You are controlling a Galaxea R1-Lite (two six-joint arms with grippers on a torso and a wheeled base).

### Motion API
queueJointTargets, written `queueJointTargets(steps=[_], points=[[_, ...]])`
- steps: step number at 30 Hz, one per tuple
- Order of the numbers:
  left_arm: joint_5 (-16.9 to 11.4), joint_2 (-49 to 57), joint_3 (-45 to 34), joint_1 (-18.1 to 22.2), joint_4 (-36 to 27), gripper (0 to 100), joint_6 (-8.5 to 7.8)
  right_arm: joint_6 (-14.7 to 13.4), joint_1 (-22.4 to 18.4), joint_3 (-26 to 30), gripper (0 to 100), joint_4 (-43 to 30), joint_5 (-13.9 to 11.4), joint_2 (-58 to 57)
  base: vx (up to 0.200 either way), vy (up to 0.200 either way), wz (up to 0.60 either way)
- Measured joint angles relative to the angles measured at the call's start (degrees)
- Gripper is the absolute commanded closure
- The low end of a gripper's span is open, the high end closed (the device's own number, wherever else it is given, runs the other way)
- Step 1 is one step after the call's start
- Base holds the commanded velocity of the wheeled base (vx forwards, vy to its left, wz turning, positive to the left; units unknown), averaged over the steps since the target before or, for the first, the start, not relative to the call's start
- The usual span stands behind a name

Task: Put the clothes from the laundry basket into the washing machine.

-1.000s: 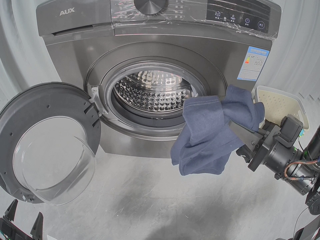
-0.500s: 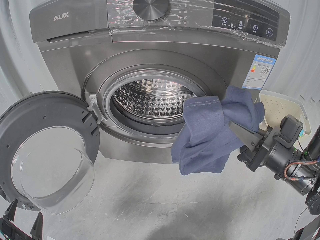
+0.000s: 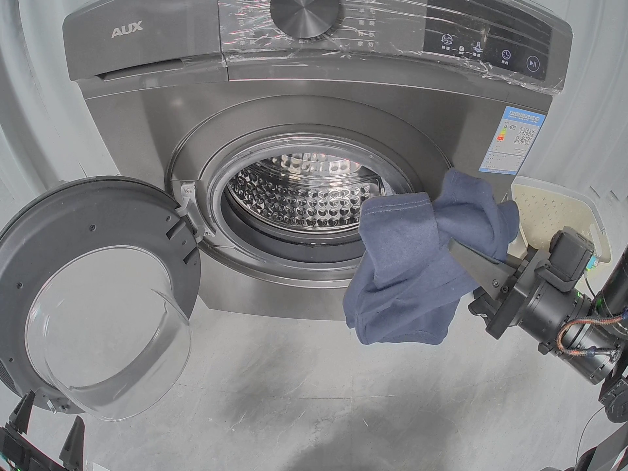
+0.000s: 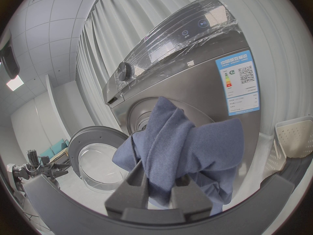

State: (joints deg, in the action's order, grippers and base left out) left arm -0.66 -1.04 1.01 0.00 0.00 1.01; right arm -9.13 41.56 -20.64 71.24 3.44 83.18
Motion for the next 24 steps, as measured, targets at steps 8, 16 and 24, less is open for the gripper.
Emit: queueJointTargets(steps=[8,16,24], points=[[0.1,0.0,0.0,0.0,0.1,0,-0.04,0.0,0.0,0.1,100,-0.1,-0.1,0.1,0.000,0.000,0.00],[0.5,0.0,0.0,0.1,0.0,0,-0.72,0.0,2.4,0.4,100,-0.1,0.6,1.9,0.000,0.000,0.00],[0.5,0.0,0.0,0.1,0.0,0,-0.69,-0.5,6.8,-3.1,100,2.0,4.3,6.6,0.000,0.000,0.00]])
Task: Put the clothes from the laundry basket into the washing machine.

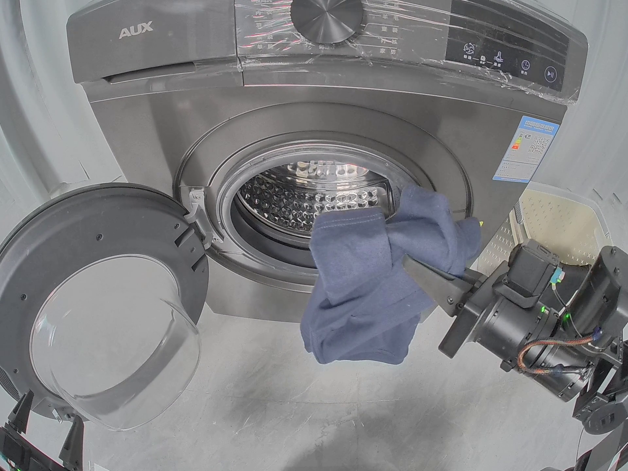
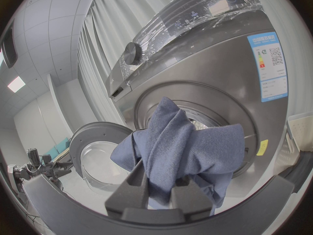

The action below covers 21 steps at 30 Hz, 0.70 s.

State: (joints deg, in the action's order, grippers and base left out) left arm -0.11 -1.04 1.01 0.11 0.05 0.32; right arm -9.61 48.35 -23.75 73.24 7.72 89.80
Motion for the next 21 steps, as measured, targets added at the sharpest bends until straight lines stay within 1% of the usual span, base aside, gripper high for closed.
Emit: queueJointTargets(steps=[5,11,16,18,21], points=[[-0.5,0.0,0.0,0.0,0.1,0,-0.59,0.1,1.0,-0.9,100,4.5,0.7,2.9,0.000,0.000,0.00],[-0.6,0.0,0.0,-0.1,0.0,0,-0.27,0.2,1.2,-1.2,100,4.8,0.8,4.5,0.000,0.000,0.00],[-0.5,0.0,0.0,0.0,0.0,0,-0.45,0.2,1.2,-1.4,100,4.8,0.8,5.0,0.000,0.000,0.00],[-0.4,0.0,0.0,0.0,0.8,0,-0.69,0.2,1.2,-1.4,100,4.8,0.8,5.0,0.000,0.000,0.00],[-0.9,0.0,0.9,0.0,2.6,0,-0.59,0.2,1.2,-1.7,100,4.8,0.8,5.2,0.000,0.000,0.00]])
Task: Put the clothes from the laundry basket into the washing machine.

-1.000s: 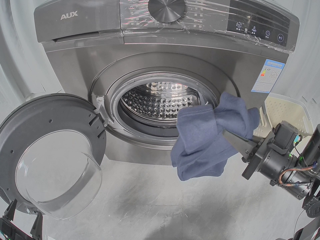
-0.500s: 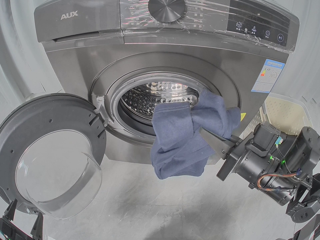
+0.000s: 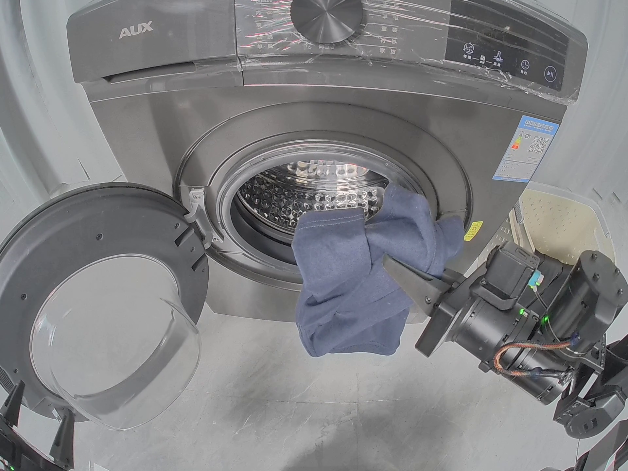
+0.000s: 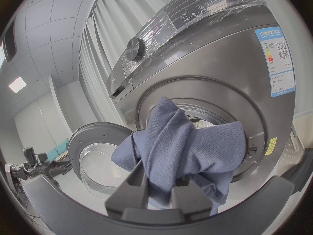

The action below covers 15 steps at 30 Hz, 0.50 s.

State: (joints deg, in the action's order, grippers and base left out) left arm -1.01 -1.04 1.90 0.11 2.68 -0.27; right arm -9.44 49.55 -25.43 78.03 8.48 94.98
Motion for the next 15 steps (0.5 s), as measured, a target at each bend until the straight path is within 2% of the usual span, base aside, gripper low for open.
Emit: queueJointTargets(steps=[1,3,8,11,15], points=[[-0.6,0.0,1.0,0.0,0.2,0,0.02,0.0,0.0,-0.1,100,0.0,0.0,0.1,0.000,0.000,0.00],[-4.0,-0.5,4.0,0.0,-0.2,0,0.13,0.0,0.0,-0.9,100,0.0,0.0,0.3,0.000,0.000,0.00],[-16.6,-5.7,9.3,0.0,-1.0,0,0.22,-0.1,0.3,-3.2,100,0.4,0.8,1.5,0.000,0.000,0.00],[-22.6,-11.6,10.6,-0.1,-0.3,0,-0.13,-0.3,0.6,-4.5,100,1.2,1.4,2.5,0.000,0.000,0.00],[-28.0,-20.7,11.4,-1.5,2.3,0,-0.90,-0.7,0.8,-6.2,100,2.1,2.0,3.9,0.000,0.000,0.00]])
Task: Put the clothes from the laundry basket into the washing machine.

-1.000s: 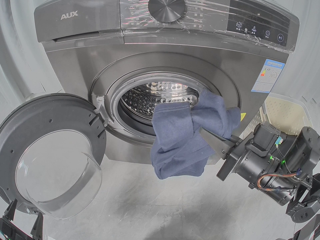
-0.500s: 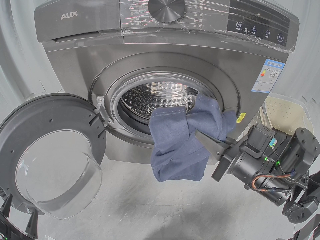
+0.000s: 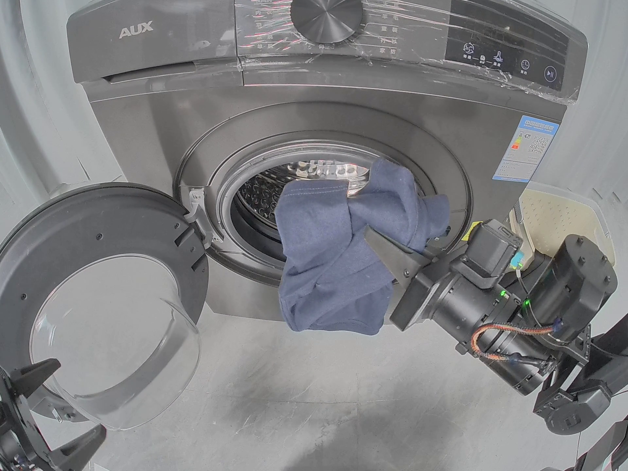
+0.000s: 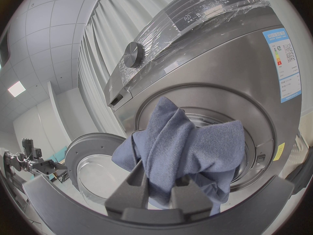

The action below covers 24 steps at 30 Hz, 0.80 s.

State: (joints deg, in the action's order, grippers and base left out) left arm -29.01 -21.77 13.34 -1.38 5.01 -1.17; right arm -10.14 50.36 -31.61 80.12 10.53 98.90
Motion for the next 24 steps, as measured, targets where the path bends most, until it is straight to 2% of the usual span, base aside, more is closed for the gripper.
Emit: queueJointTargets(steps=[4,10,13,16,19,24], points=[[-2.5,-9.8,0.3,-3.5,5.5,0,-0.33,-0.5,0.2,-1.6,100,0.6,0.4,1.3,0.000,0.000,0.00],[-3.0,-24.4,0.3,-8.9,16.3,0,-0.24,-0.9,0.3,-3.3,100,1.0,1.6,3.3,0.000,0.000,0.00],[-1.8,-31.0,0.3,-11.6,23.1,0,0.27,-1.2,0.4,-4.3,100,1.0,3.2,4.2,0.000,0.000,0.00],[1.0,-37.7,0.3,-15.0,28.0,0,1.06,-1.6,0.4,-5.3,100,1.0,4.3,4.9,0.000,0.000,0.00],[3.7,-44.2,0.8,-18.6,32.0,0,1.90,-2.1,0.5,-6.1,100,1.1,4.9,5.4,0.000,0.000,0.00],[5.6,-53.1,2.4,-22.0,36.6,0,2.78,-3.0,0.5,-7.0,100,1.2,5.5,5.8,0.000,0.000,0.00]])
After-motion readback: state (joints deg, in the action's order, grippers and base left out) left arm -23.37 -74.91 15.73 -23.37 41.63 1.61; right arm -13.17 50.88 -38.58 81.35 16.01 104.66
